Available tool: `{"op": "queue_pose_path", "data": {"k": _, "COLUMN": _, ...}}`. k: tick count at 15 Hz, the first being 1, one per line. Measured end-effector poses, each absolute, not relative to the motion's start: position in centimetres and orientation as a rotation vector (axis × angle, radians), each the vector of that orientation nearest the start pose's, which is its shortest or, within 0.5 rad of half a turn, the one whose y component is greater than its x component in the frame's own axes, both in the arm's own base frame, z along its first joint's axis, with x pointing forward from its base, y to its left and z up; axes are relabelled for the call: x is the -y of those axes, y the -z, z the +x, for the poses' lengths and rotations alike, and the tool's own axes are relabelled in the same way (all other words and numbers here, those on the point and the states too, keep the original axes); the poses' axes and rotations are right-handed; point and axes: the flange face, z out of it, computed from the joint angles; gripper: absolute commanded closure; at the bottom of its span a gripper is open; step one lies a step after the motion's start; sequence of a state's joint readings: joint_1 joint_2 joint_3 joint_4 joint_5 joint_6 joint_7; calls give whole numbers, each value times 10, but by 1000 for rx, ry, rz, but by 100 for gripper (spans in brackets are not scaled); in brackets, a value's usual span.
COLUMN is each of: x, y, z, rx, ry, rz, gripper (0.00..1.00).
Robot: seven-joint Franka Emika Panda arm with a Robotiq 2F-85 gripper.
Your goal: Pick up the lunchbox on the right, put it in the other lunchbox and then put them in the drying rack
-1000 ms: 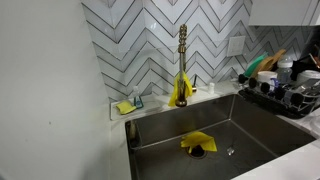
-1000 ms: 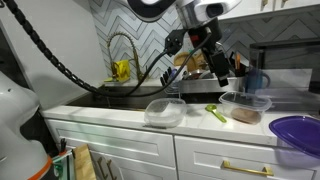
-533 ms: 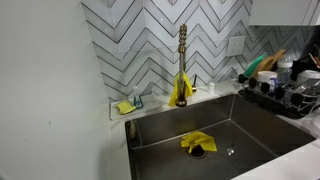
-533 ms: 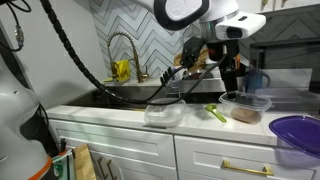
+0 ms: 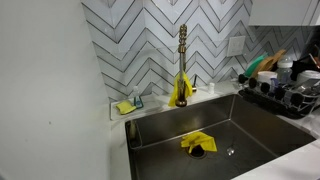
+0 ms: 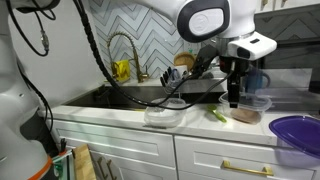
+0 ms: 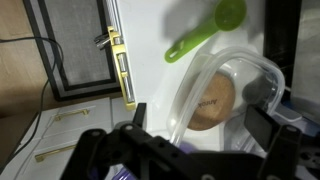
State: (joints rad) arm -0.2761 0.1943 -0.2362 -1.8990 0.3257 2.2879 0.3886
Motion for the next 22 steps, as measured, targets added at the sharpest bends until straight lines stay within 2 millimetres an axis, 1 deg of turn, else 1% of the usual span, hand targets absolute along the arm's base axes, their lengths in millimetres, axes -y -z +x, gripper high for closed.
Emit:
{"op": "queue_pose_path", "data": {"k": 3, "x": 298, "y": -409, "z": 557, "rx": -1548, "ry": 289, "rz": -2424, "gripper": 0}}
{"op": "queue_pose_path", "data": {"k": 4, "x": 299, "y": -404, "z": 558, "rx": -1559, "ry": 281, "rz": -2403, "gripper": 3}}
{"op": "queue_pose_path", "data": {"k": 5, "x": 301, "y": -400, "z": 559, "rx": -1570, "ry": 273, "rz": -2387, "gripper": 27}}
{"op": "queue_pose_path", "data": {"k": 6, "x": 302, "y": -395, "z": 560, "rx": -1583, "ry": 263, "rz": -2373, "gripper": 27}}
{"op": "queue_pose_path", "data": {"k": 7, "x": 303, "y": -391, "z": 560, "rx": -1596, "ry": 254, "rz": -2362, "gripper": 30}}
{"op": "queue_pose_path", "data": {"k": 8, "x": 304, "y": -386, "z": 561, "rx": -1604, "ry": 245, "rz": -2353, "gripper": 39}}
{"op": "queue_pose_path", "data": {"k": 12, "x": 308, "y": -376, "z": 561, "rx": -1636, "ry": 224, "rz": -2323, "gripper": 69}}
{"op": "queue_pose_path", "data": {"k": 13, "x": 309, "y": -374, "z": 561, "rx": -1643, "ry": 221, "rz": -2318, "gripper": 78}}
{"op": "queue_pose_path", "data": {"k": 16, "x": 314, "y": -375, "z": 560, "rx": -1661, "ry": 225, "rz": -2299, "gripper": 100}}
{"op": "queue_pose_path", "data": {"k": 19, "x": 321, "y": -385, "z": 558, "rx": -1678, "ry": 250, "rz": -2280, "gripper": 100}}
{"op": "queue_pose_path", "data": {"k": 22, "x": 323, "y": -404, "z": 553, "rx": -1673, "ry": 291, "rz": -2273, "gripper": 99}}
